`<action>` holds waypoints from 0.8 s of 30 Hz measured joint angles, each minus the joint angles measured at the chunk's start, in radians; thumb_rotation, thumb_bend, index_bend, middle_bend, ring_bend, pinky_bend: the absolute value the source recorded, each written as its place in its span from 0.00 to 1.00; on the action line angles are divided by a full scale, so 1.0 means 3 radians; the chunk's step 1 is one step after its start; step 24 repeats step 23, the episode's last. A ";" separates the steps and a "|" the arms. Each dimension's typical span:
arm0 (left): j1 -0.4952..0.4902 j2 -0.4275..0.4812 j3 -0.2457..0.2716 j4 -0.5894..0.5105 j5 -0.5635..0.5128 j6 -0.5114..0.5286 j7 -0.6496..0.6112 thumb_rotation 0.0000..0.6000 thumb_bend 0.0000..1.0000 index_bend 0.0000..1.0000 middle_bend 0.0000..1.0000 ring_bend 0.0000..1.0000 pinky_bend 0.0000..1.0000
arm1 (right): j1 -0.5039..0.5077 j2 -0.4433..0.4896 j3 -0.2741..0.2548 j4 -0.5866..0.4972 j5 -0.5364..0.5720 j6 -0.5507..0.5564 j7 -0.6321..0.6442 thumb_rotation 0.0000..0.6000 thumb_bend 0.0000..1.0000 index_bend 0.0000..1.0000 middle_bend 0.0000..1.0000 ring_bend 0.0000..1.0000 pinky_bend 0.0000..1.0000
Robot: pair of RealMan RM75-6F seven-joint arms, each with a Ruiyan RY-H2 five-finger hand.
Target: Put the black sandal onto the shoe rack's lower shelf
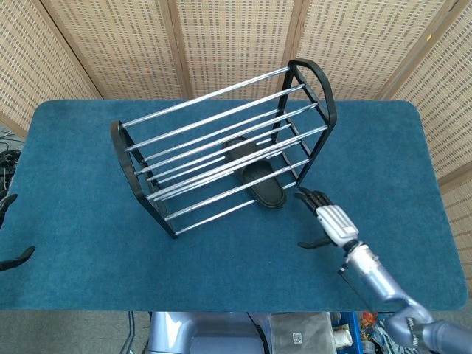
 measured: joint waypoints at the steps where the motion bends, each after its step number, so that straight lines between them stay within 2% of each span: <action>1: 0.0004 -0.0006 0.0000 -0.0005 -0.0001 0.0012 0.0019 1.00 0.25 0.00 0.00 0.00 0.00 | -0.0040 0.0102 -0.0124 0.0129 -0.0135 0.0046 0.0014 1.00 0.00 0.00 0.00 0.00 0.00; 4: 0.0023 -0.0031 -0.0002 -0.0017 0.0002 0.0070 0.0083 1.00 0.25 0.00 0.00 0.00 0.00 | -0.0163 0.0344 -0.0308 0.0240 -0.0251 0.0143 -0.0103 1.00 0.00 0.00 0.00 0.00 0.00; 8: 0.0048 -0.0078 -0.0006 -0.0028 0.0026 0.0154 0.0186 1.00 0.25 0.00 0.00 0.00 0.00 | -0.0426 0.0560 -0.0363 -0.0015 -0.0096 0.0360 -0.0425 1.00 0.00 0.00 0.00 0.00 0.00; 14: 0.0072 -0.0136 0.0002 -0.0055 0.0069 0.0220 0.0322 1.00 0.25 0.00 0.00 0.00 0.00 | -0.0869 0.0844 -0.0307 -0.0673 0.0322 0.0973 -0.0855 1.00 0.00 0.00 0.00 0.00 0.00; 19: 0.0083 -0.0166 0.0014 -0.0071 0.0097 0.0246 0.0395 1.00 0.25 0.00 0.00 0.00 0.00 | -0.1068 0.0942 -0.0211 -0.0867 0.0460 0.1281 -0.0907 1.00 0.00 0.00 0.00 0.00 0.00; 24: 0.0081 -0.0177 0.0014 -0.0075 0.0089 0.0238 0.0421 1.00 0.25 0.00 0.00 0.00 0.00 | -0.1110 0.0971 -0.0173 -0.0943 0.0489 0.1334 -0.0873 1.00 0.00 0.00 0.00 0.00 0.00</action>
